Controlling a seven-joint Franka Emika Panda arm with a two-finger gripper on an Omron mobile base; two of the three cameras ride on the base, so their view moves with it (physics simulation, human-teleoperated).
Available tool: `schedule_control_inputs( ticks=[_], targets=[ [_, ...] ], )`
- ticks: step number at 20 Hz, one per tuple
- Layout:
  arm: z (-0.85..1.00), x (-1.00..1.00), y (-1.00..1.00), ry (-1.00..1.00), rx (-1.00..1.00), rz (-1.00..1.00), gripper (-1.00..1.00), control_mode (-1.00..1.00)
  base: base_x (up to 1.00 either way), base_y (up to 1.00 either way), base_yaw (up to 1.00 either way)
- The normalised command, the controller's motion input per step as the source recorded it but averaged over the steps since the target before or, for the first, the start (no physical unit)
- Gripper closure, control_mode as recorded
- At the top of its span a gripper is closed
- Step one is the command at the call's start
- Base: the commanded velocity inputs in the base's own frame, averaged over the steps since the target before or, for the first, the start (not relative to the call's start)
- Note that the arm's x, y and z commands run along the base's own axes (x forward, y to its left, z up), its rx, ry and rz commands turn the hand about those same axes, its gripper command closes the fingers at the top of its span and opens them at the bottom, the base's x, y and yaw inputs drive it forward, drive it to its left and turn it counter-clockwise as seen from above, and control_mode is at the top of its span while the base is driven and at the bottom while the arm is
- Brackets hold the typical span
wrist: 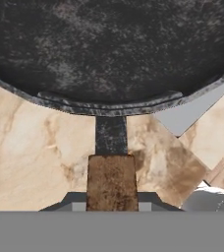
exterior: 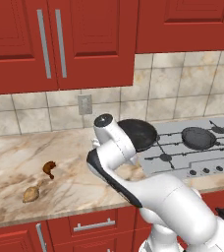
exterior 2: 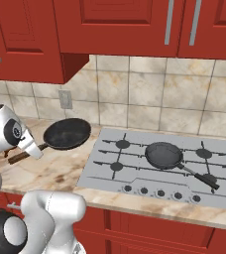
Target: Place both pans onto different burners. Then place the onion and the chicken drumstick on different pans.
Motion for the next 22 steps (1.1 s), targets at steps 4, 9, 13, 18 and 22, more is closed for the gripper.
schedule_control_inputs(
  ticks=[4, 9, 13, 18, 22],
  targets=[
    [0.0, -0.13, -0.3, 0.0, 0.0, -0.06, 1.0, -1.0, 0.0, 0.0, 0.0],
    [0.0, -0.04, -0.28, 0.0, 0.0, -0.04, 1.0, -1.0, 0.0, 0.0, 0.0],
    [0.0, 0.0, -0.28, 0.0, 0.0, -0.03, 1.0, -1.0, 0.0, 0.0, 0.0],
    [-0.02, 0.0, -0.24, 0.02, 0.0, -0.03, 1.0, -1.0, 0.0, 0.0, 0.0],
    [-0.08, 0.0, -0.2, 0.05, 0.0, -0.02, 1.0, -1.0, 0.0, 0.0, 0.0]
  ],
)
